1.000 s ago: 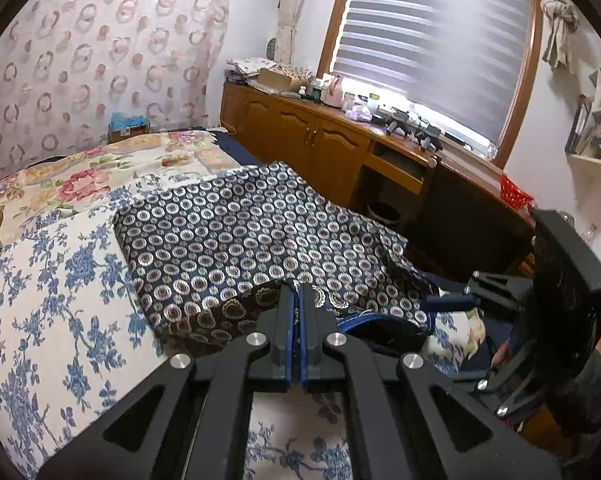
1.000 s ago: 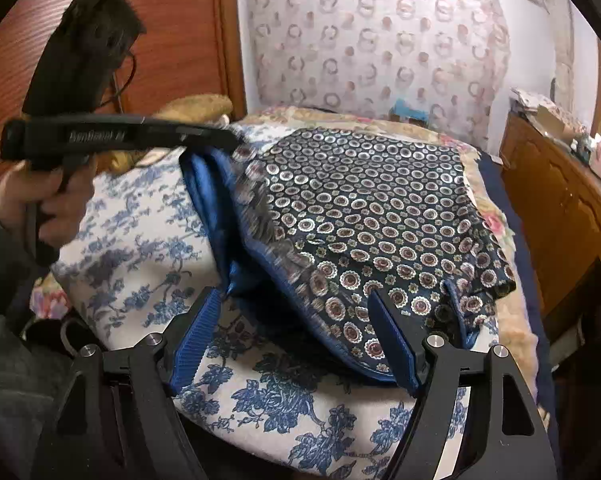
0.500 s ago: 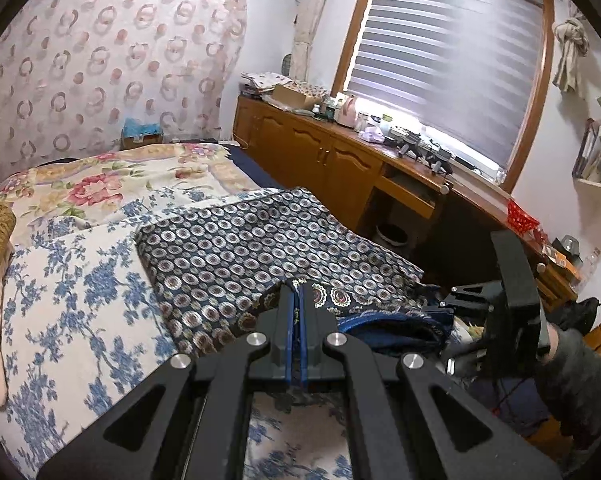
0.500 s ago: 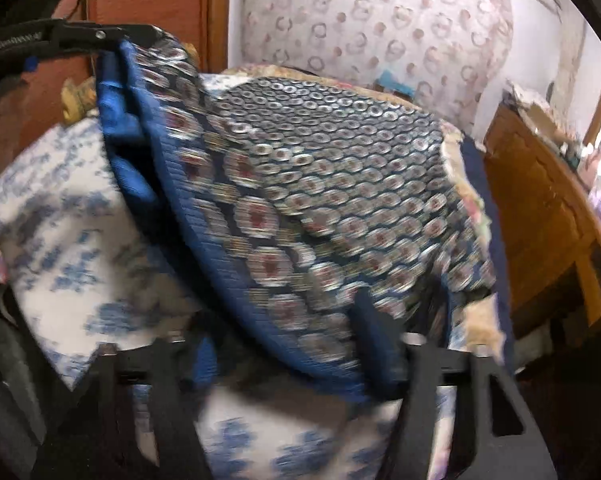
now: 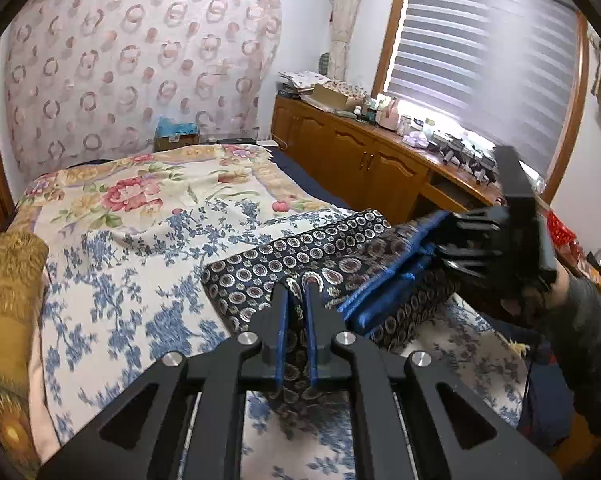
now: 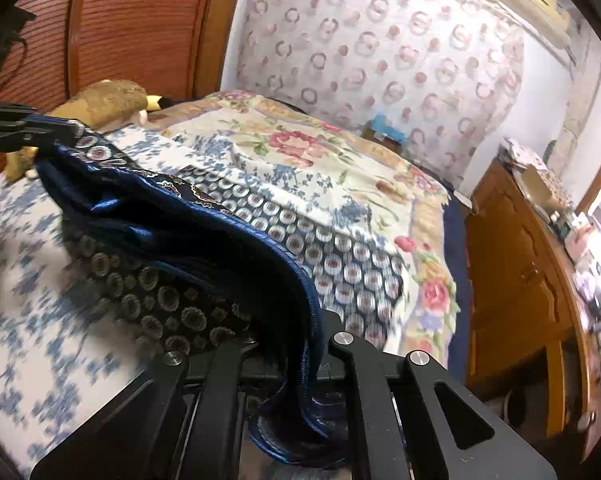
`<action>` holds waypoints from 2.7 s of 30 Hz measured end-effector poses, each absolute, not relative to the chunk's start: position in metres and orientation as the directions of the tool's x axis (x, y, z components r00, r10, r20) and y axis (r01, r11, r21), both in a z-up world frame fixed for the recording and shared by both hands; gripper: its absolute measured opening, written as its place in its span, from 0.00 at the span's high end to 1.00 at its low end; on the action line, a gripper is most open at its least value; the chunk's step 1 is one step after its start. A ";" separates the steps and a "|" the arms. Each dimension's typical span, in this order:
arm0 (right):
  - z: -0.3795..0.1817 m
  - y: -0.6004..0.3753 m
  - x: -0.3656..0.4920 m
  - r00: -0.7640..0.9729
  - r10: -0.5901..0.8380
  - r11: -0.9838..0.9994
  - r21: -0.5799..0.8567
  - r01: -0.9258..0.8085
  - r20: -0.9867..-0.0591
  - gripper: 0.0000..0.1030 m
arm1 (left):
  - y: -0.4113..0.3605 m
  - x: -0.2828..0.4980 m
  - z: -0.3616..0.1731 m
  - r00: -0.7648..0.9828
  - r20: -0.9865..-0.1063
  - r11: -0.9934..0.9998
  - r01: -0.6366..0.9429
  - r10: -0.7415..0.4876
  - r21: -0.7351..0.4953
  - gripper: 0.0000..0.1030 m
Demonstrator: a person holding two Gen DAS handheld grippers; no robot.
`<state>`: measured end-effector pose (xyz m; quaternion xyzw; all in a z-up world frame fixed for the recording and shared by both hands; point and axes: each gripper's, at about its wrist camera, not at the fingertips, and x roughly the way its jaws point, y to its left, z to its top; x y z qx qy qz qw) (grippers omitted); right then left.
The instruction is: Fold small clothes
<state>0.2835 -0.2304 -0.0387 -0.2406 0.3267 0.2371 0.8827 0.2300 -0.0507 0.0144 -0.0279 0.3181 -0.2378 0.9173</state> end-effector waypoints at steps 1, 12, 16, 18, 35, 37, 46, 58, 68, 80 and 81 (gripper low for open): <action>-0.042 -0.230 0.291 0.672 0.258 0.770 -0.273 -0.577 -0.694 0.96 | -0.049 0.231 0.014 0.691 -0.574 0.892 0.413 -0.439 -0.185 0.84; -0.063 -0.233 0.361 0.692 0.218 0.828 -0.244 -0.504 -0.688 0.85 | -0.037 0.274 -0.023 0.636 -0.658 0.904 0.389 -0.403 -0.176 0.43; -0.053 -0.233 0.373 0.726 0.208 0.845 -0.254 -0.471 -0.656 0.65 | -0.042 0.298 -0.041 0.604 -0.699 0.911 0.371 -0.384 -0.179 0.43; -0.046 -0.236 0.374 0.732 0.214 0.848 -0.248 -0.468 -0.646 0.59 | -0.044 0.310 -0.048 0.597 -0.712 0.917 0.360 -0.370 -0.174 0.43; -0.066 -0.310 0.357 0.630 0.165 0.926 -0.101 -0.364 -0.759 0.37 | -0.051 0.372 -0.085 0.533 -0.768 0.930 0.285 -0.355 -0.232 0.43; -0.072 -0.314 0.367 0.592 0.223 0.929 -0.016 -0.370 -0.775 0.37 | -0.052 0.370 -0.085 0.528 -0.760 0.921 0.297 -0.380 -0.254 0.43; -0.084 -0.296 0.377 0.527 0.301 0.906 0.065 -0.419 -0.795 0.37 | -0.060 0.368 -0.083 0.498 -0.733 0.883 0.337 -0.462 -0.327 0.97; -0.073 -0.284 0.381 0.554 0.292 0.901 0.029 -0.434 -0.779 0.34 | -0.042 0.297 -0.010 0.628 -0.614 0.871 0.426 -0.479 -0.244 0.98; -0.084 -0.256 0.399 0.479 0.338 0.873 0.081 -0.480 -0.810 0.32 | -0.021 0.294 -0.037 0.603 -0.652 0.883 0.390 -0.459 -0.261 0.98; -0.034 -0.205 0.340 0.539 0.419 0.830 0.068 -0.553 -0.730 0.92 | 0.003 0.226 0.036 0.689 -0.477 0.837 0.474 -0.546 -0.274 0.98; -0.025 -0.197 0.333 0.558 0.431 0.824 0.058 -0.563 -0.709 0.92 | 0.011 0.219 0.040 0.699 -0.465 0.839 0.470 -0.544 -0.275 0.98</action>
